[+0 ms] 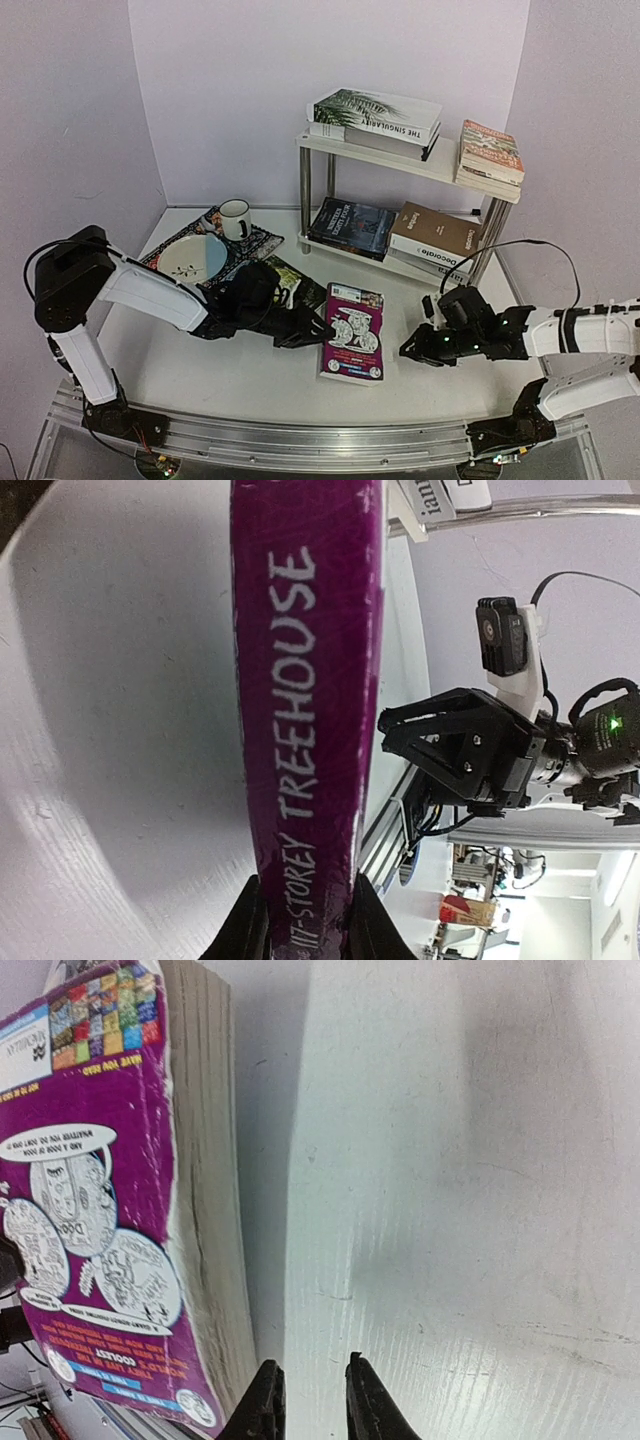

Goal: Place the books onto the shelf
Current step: Pick up the book at the center of the board, then place the book at the center of the board.

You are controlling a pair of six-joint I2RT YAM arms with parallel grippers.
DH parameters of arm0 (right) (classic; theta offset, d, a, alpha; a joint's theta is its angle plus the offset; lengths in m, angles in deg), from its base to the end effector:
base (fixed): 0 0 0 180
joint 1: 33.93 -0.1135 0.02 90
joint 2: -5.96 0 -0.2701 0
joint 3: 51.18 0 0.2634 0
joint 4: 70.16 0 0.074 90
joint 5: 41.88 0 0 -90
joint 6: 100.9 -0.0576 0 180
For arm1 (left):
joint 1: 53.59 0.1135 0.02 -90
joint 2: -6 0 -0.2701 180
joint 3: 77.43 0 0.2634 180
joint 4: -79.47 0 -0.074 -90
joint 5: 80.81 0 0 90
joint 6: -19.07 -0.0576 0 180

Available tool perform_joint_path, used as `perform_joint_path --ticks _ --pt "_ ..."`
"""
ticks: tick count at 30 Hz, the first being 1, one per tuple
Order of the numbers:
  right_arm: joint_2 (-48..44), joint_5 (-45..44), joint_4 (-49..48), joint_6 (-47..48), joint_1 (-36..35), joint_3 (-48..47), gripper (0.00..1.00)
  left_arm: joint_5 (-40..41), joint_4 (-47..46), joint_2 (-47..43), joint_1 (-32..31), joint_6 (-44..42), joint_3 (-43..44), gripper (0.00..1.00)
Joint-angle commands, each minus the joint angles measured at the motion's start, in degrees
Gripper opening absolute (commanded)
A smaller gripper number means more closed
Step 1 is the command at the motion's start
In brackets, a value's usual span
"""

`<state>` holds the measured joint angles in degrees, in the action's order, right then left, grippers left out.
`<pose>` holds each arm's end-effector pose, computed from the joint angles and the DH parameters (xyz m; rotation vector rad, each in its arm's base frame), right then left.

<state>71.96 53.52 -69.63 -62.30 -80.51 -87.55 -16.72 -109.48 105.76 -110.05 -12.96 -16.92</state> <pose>0.1697 0.1872 0.1640 0.0344 2.3032 1.0712 0.1881 -0.3293 0.1496 0.2970 2.5040 -1.5174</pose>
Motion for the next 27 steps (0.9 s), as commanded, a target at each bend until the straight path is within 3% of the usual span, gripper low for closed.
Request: perform_joint_path --ticks 1,3,9,19,22,25,27 --pt "-0.93 0.13 6.05 3.67 -0.08 -4.69 0.27 4.64 14.32 -6.36 0.30 -8.82 6.38 0.00" --pt "-0.16 1.33 6.13 4.13 -0.30 -5.93 0.29 6.34 23.72 -7.09 0.31 -11.68 10.40 0.00" --pt "3.47 0.92 6.14 4.91 -3.22 -10.78 0.30 9.68 40.05 -10.48 0.30 -13.82 16.38 0.01" --pt "14.59 0.78 0.60 3.81 -10.57 -19.09 0.26 13.21 56.55 -14.64 0.38 -15.33 23.80 0.03" --pt "18.90 1.21 -2.97 2.88 -12.96 -21.45 0.22 12.52 59.48 -14.29 0.34 -15.94 25.70 0.03" --pt "21.51 0.18 -7.94 0.17 -14.67 -21.50 0.04 12.07 60.00 -13.58 0.34 -15.94 26.05 0.03" --pt "22.92 -0.29 -11.91 -2.21 -15.46 -20.50 0.00 11.99 59.95 -12.87 0.31 -15.91 26.18 0.03"
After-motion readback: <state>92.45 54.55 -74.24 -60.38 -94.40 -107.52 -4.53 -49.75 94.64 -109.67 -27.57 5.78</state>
